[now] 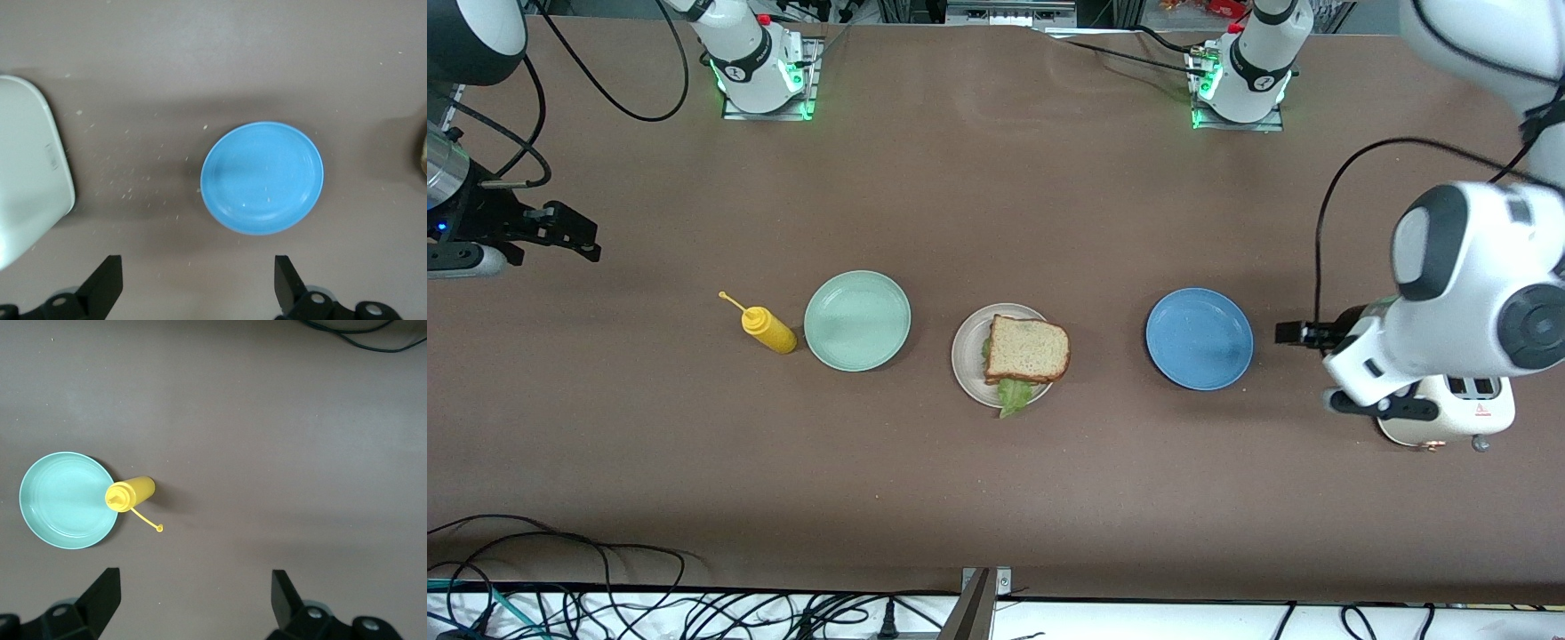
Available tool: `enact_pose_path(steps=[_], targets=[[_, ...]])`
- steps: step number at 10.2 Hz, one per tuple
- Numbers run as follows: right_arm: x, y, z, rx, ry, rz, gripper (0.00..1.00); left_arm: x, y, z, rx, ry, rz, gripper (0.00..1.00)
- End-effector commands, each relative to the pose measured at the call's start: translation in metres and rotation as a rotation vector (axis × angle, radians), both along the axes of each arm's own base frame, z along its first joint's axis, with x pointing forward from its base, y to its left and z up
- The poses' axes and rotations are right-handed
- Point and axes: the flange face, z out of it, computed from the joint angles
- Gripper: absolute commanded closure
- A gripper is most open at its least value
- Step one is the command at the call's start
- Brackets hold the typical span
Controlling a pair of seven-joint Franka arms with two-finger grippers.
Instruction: Make sandwich on beige plate with both arms
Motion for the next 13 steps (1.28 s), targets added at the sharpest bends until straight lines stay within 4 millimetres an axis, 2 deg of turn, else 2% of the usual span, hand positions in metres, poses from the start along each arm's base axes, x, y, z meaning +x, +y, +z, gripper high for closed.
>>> enact_pose_path(steps=[1,2,3,5,7,10,12,13], targets=[[0.002,-0.009,0.011,0.018,-0.006,-0.034,0.0,-0.043,0.025,0.039,0.003,0.003,0.014,0.0],[0.006,-0.011,0.017,0.016,-0.022,-0.037,0.0,-0.057,0.036,0.056,0.029,-0.014,0.015,0.0],[0.009,-0.011,0.014,0.021,-0.016,-0.037,0.0,-0.068,0.047,0.073,0.023,-0.035,0.025,0.0],[0.003,-0.007,0.016,0.044,0.005,-0.044,0.0,-0.079,0.052,0.094,0.018,-0.065,0.028,0.0],[-0.014,-0.016,0.018,0.046,0.086,-0.076,0.0,-0.087,0.053,0.113,0.021,-0.097,0.03,0.0],[-0.012,-0.015,0.023,0.035,0.071,-0.073,0.0,-0.109,0.044,0.133,0.011,-0.085,0.01,0.0],[-0.011,-0.017,0.023,0.034,0.068,-0.074,0.0,-0.113,0.045,0.133,0.066,-0.086,-0.005,0.0],[-0.011,-0.017,0.023,0.034,0.067,-0.074,0.0,-0.113,0.04,0.134,0.069,-0.089,-0.016,0.0]])
